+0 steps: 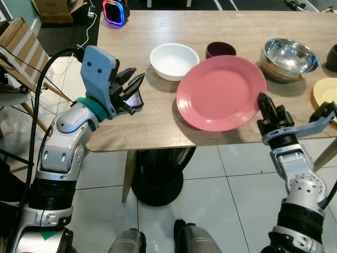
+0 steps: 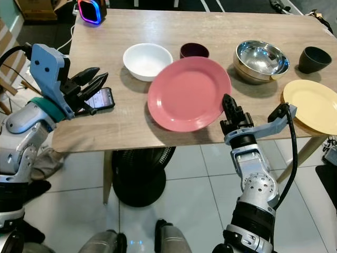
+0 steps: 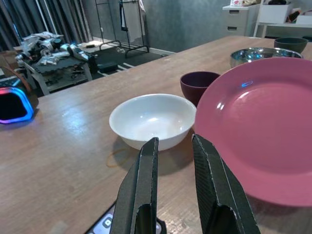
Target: Setting the table
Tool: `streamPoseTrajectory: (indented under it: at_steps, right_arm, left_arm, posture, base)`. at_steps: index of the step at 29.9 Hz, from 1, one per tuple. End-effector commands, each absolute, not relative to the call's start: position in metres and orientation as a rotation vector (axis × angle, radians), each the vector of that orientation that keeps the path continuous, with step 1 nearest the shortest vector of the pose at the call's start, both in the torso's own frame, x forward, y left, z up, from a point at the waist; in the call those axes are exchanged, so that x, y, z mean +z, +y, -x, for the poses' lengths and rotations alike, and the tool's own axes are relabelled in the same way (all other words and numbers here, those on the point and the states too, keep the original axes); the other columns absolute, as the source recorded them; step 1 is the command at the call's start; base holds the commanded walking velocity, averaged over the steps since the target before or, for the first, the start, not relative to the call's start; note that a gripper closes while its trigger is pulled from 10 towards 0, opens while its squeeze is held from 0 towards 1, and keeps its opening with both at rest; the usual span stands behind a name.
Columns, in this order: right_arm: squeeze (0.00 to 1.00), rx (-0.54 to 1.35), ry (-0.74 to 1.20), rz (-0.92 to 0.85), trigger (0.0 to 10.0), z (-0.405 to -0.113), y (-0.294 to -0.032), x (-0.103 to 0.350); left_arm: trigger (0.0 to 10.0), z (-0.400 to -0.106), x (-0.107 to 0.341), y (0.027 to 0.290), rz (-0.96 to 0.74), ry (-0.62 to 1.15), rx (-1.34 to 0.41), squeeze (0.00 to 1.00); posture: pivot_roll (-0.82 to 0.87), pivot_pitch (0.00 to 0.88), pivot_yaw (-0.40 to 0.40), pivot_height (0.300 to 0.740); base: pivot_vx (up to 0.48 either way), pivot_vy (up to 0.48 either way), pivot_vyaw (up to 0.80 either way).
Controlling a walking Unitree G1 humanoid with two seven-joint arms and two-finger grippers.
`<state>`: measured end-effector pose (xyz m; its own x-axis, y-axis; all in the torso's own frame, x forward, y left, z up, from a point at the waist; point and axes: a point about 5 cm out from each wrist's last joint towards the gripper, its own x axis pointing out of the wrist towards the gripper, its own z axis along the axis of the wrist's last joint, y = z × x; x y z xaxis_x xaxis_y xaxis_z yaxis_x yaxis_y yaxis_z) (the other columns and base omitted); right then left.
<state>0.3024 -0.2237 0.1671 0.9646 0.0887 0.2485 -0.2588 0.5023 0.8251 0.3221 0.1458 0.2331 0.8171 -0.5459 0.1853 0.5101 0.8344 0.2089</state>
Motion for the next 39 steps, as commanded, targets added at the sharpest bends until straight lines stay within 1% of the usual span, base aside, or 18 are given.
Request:
streamPoseTrajectory:
  at_steps: [1,5,6,8,10,12,13,15,16,17,18,20,23,30,32,33,36,39]
  right_arm:
    - [0.0,0.248,-0.202,-1.072,0.0,-0.297,-0.222,0.167]
    - [0.0,0.269,-0.215,-1.089,0.0,-0.296,-0.221,0.169]
    - [0.0,0.314,-0.235,-1.109,0.0,-0.293,-0.218,0.174]
    - [0.0,0.314,-0.235,-1.109,0.0,-0.293,-0.218,0.174]
    - [0.0,0.385,-0.273,-1.15,0.0,-0.288,-0.213,0.182]
    - [0.0,0.385,-0.273,-1.15,0.0,-0.288,-0.213,0.182]
    - [0.0,0.413,-0.296,-1.168,0.0,-0.287,-0.21,0.189]
    - [0.0,0.413,-0.296,-1.168,0.0,-0.287,-0.21,0.189]
    - [0.0,0.442,-0.321,-1.189,0.0,-0.287,-0.207,0.196]
    - [0.0,0.442,-0.321,-1.189,0.0,-0.287,-0.207,0.196]
    - [0.0,0.48,-0.336,-1.2,0.0,-0.287,-0.202,0.204]
    - [0.0,0.48,-0.336,-1.2,0.0,-0.287,-0.202,0.204]
    - [0.0,0.559,-0.346,-1.231,0.0,-0.286,-0.191,0.214]
    - [0.0,0.603,-0.343,-1.247,0.0,-0.284,-0.183,0.218]
    - [0.0,0.646,-0.342,-1.259,0.0,-0.282,-0.176,0.222]
    - [0.0,0.687,-0.333,-1.27,0.0,-0.279,-0.167,0.225]
    - [0.0,0.731,-0.319,-1.285,0.0,-0.276,-0.158,0.228]
    - [0.0,0.741,-0.315,-1.293,0.0,-0.275,-0.156,0.229]
  left_arm:
    - [10.0,-0.322,0.222,0.148,-0.118,-0.194,-0.558,0.0]
    - [10.0,-0.322,0.221,0.149,-0.093,-0.181,-0.559,0.0]
    - [10.0,-0.322,0.22,0.152,-0.032,-0.162,-0.574,0.0]
    - [10.0,-0.322,0.22,0.152,-0.032,-0.162,-0.574,0.0]
    - [10.0,-0.318,0.223,0.156,0.088,-0.139,-0.636,0.0]
    - [10.0,-0.318,0.223,0.156,0.088,-0.139,-0.636,0.0]
    - [10.0,-0.315,0.225,0.159,0.15,-0.134,-0.665,0.0]
    - [10.0,-0.315,0.225,0.159,0.15,-0.134,-0.665,0.0]
    - [10.0,-0.313,0.226,0.162,0.209,-0.133,-0.687,0.0]
    - [10.0,-0.313,0.226,0.162,0.209,-0.133,-0.687,0.0]
    - [10.0,-0.31,0.229,0.163,0.254,-0.143,-0.71,0.0]
    - [10.0,-0.31,0.229,0.163,0.254,-0.143,-0.71,0.0]
    - [10.0,-0.307,0.236,0.16,0.336,-0.162,-0.768,0.0]
    - [10.0,-0.307,0.238,0.159,0.375,-0.162,-0.797,0.0]
    - [10.0,-0.306,0.239,0.158,0.408,-0.162,-0.823,0.0]
    - [10.0,-0.307,0.243,0.156,0.455,-0.17,-0.849,0.0]
    - [10.0,-0.308,0.248,0.154,0.517,-0.171,-0.885,0.0]
    - [10.0,-0.308,0.249,0.153,0.533,-0.167,-0.891,0.0]
  posture:
    - [0.05,0.076,0.013,0.74]
    - [0.05,0.077,0.015,0.74]
    - [0.05,0.078,0.019,0.74]
    - [0.05,0.078,0.019,0.74]
    - [0.05,0.078,0.025,0.74]
    - [0.05,0.078,0.025,0.74]
    - [0.05,0.078,0.027,0.74]
    - [0.05,0.078,0.027,0.74]
    - [0.05,0.079,0.025,0.74]
    - [0.05,0.079,0.025,0.74]
    - [0.05,0.08,0.018,0.74]
    - [0.05,0.08,0.018,0.74]
    - [0.06,0.08,0.013,0.74]
    - [0.06,0.08,0.013,0.74]
    - [0.05,0.082,0.014,0.74]
    - [0.05,0.085,0.015,0.74]
    - [0.05,0.085,0.015,0.74]
    - [0.05,0.085,0.015,0.74]
  base:
    - [0.0,0.0,0.0]
    - [0.0,0.0,0.0]
    - [0.0,0.0,0.0]
    - [0.0,0.0,0.0]
    - [0.0,0.0,0.0]
    - [0.0,0.0,0.0]
    - [0.0,0.0,0.0]
    - [0.0,0.0,0.0]
    - [0.0,0.0,0.0]
    - [0.0,0.0,0.0]
    - [0.0,0.0,0.0]
    - [0.0,0.0,0.0]
    - [0.0,0.0,0.0]
    - [0.0,0.0,0.0]
    - [0.0,0.0,0.0]
    - [0.0,0.0,0.0]
    - [0.0,0.0,0.0]
    - [0.0,0.0,0.0]
